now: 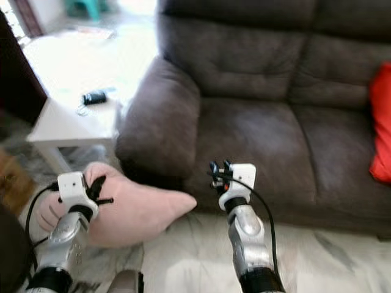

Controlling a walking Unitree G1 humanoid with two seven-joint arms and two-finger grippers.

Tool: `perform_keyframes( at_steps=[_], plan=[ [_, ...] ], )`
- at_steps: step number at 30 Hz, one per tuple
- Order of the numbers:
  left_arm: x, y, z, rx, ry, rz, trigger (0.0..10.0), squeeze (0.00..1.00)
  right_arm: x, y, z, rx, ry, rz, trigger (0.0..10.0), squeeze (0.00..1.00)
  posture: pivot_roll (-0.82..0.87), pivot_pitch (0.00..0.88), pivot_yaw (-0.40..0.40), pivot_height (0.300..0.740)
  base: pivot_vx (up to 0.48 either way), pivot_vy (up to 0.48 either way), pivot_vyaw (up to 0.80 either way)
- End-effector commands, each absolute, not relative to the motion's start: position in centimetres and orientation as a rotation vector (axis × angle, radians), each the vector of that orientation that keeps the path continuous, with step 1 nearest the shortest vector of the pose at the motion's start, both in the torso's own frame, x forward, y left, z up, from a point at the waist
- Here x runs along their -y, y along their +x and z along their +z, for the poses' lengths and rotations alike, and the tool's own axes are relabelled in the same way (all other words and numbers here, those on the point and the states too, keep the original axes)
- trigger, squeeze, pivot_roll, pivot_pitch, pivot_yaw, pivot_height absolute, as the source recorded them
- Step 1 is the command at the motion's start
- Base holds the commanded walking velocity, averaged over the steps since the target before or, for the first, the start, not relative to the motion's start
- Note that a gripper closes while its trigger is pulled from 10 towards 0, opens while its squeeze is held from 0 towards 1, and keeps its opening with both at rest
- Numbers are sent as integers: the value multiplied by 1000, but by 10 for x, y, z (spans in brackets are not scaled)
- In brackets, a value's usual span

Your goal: Move the pillow to the sofa from floor

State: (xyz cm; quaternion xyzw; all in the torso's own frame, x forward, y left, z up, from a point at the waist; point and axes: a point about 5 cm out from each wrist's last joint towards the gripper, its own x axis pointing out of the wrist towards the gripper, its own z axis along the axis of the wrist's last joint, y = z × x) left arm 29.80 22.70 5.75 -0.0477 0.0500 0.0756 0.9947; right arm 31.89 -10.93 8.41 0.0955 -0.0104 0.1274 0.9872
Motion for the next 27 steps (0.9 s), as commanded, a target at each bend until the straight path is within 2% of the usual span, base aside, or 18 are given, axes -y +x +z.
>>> perform_keyframes(
  at_steps=[1,27],
  plan=[
    [-205,316,83,13,-97,71,10000,0,132,313,72,-15,176,191,10000,0,83,0,-81,740,0,0,0],
    [-197,313,89,27,-125,11,10000,0,128,317,71,-22,185,200,10000,0,105,0,-79,740,0,0,0]
  ],
)
